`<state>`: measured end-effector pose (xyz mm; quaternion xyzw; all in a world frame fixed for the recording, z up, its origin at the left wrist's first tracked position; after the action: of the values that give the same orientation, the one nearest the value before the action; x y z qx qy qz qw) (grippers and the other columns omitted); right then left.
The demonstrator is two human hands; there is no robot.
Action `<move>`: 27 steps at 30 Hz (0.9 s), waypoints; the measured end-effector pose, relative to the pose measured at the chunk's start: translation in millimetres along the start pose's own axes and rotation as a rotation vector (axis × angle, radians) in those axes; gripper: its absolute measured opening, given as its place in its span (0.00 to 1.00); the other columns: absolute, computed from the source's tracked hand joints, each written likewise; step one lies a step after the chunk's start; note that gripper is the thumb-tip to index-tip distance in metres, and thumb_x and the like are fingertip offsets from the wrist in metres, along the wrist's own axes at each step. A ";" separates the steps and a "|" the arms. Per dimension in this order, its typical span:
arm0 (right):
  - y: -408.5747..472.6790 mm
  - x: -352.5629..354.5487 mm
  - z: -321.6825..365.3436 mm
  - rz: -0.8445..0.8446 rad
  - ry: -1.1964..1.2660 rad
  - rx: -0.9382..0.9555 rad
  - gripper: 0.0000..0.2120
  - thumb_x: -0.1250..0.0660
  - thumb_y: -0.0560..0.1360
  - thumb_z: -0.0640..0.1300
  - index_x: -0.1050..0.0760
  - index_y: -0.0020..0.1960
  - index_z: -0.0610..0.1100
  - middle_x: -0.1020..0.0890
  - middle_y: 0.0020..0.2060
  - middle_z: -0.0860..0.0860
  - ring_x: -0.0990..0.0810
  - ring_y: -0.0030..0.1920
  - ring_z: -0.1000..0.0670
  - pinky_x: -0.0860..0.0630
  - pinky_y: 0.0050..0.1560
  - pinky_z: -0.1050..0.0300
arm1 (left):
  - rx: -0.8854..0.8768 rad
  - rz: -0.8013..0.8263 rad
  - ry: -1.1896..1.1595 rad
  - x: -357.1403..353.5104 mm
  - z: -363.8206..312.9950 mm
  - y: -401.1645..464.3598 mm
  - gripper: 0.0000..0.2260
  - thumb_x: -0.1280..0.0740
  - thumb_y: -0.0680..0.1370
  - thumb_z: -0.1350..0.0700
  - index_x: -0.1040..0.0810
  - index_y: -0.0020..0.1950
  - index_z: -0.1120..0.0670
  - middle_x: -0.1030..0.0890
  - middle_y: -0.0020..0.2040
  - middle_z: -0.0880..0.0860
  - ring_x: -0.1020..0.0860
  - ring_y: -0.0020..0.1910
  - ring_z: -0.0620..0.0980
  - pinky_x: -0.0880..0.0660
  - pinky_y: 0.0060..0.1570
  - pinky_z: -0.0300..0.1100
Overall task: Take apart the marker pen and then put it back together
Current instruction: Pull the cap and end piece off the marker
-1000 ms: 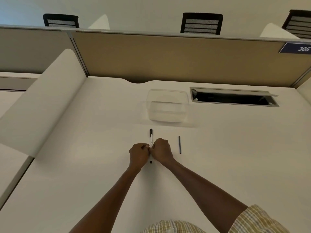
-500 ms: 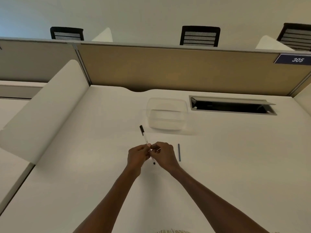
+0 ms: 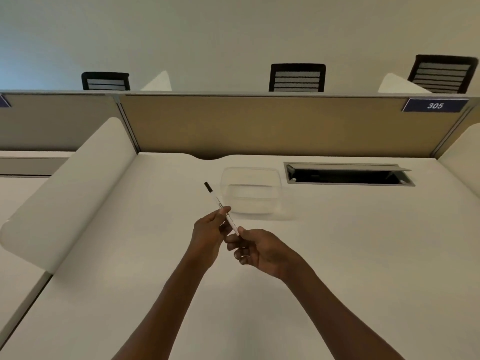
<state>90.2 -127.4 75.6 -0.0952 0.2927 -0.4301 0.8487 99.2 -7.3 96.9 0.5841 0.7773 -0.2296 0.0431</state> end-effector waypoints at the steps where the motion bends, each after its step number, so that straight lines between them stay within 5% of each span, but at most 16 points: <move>1: -1.9 -0.2 2.3 -0.003 0.024 -0.010 0.18 0.42 0.82 0.50 0.18 0.50 0.39 0.17 0.40 0.46 0.23 0.34 0.51 0.25 0.33 0.61 | 0.002 0.015 -0.013 -2.7 -1.8 -0.7 0.09 0.36 0.81 0.58 0.17 0.55 0.59 0.18 0.51 0.56 0.19 0.49 0.53 0.21 0.52 0.45; 7: -7.7 1.4 16.9 -0.103 0.045 -0.035 0.17 0.40 0.81 0.52 0.22 0.41 0.43 0.21 0.32 0.49 0.26 0.28 0.54 0.31 0.26 0.65 | 0.010 0.195 0.061 -18.1 2.8 -11.8 0.12 0.35 0.80 0.56 0.22 0.62 0.58 0.15 0.56 0.54 0.18 0.49 0.50 0.21 0.49 0.43; 14: -7.3 2.8 38.7 -0.411 -0.189 0.127 0.17 0.40 0.82 0.47 0.24 0.36 0.42 0.24 0.29 0.49 0.28 0.28 0.54 0.31 0.29 0.64 | -0.064 -0.047 -0.131 -16.9 1.7 -18.3 0.06 0.30 0.75 0.61 0.16 0.51 0.58 0.13 0.46 0.55 0.16 0.45 0.49 0.19 0.48 0.41; 19: -20.2 -5.8 68.7 -0.723 -0.906 0.445 0.17 0.40 0.81 0.44 0.24 0.36 0.39 0.20 0.31 0.46 0.28 0.30 0.51 0.33 0.34 0.57 | 0.000 -0.161 -0.287 -23.1 0.1 -21.9 0.06 0.30 0.76 0.63 0.17 0.52 0.61 0.14 0.44 0.57 0.16 0.43 0.50 0.20 0.52 0.43; 24: -35.2 -30.1 76.5 -0.803 -1.418 0.763 0.11 0.42 0.80 0.40 0.21 0.49 0.38 0.18 0.40 0.43 0.21 0.41 0.45 0.24 0.40 0.54 | 0.079 -0.210 -0.298 -28.7 0.3 -24.8 0.05 0.28 0.75 0.57 0.15 0.43 0.57 0.13 0.42 0.54 0.15 0.44 0.50 0.21 0.49 0.43; 27: -31.5 -25.5 80.6 -0.703 -1.308 0.667 0.13 0.42 0.81 0.43 0.21 0.46 0.39 0.17 0.38 0.43 0.22 0.37 0.47 0.29 0.36 0.61 | 0.079 -0.133 -0.290 -27.9 -2.3 -23.1 0.06 0.31 0.78 0.57 0.16 0.48 0.58 0.13 0.43 0.53 0.15 0.44 0.49 0.21 0.49 0.42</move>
<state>103.9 -134.0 164.6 -0.1555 -0.4530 -0.5932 0.6471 87.0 -36.0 115.4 0.4934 0.7902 -0.3442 0.1168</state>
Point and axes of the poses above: each hand's wrist, its own y-axis towards the middle knuckle, its own x-axis out of the back of the hand, z = x × y, the point moved 8 cm from there along y, towards the middle knuckle
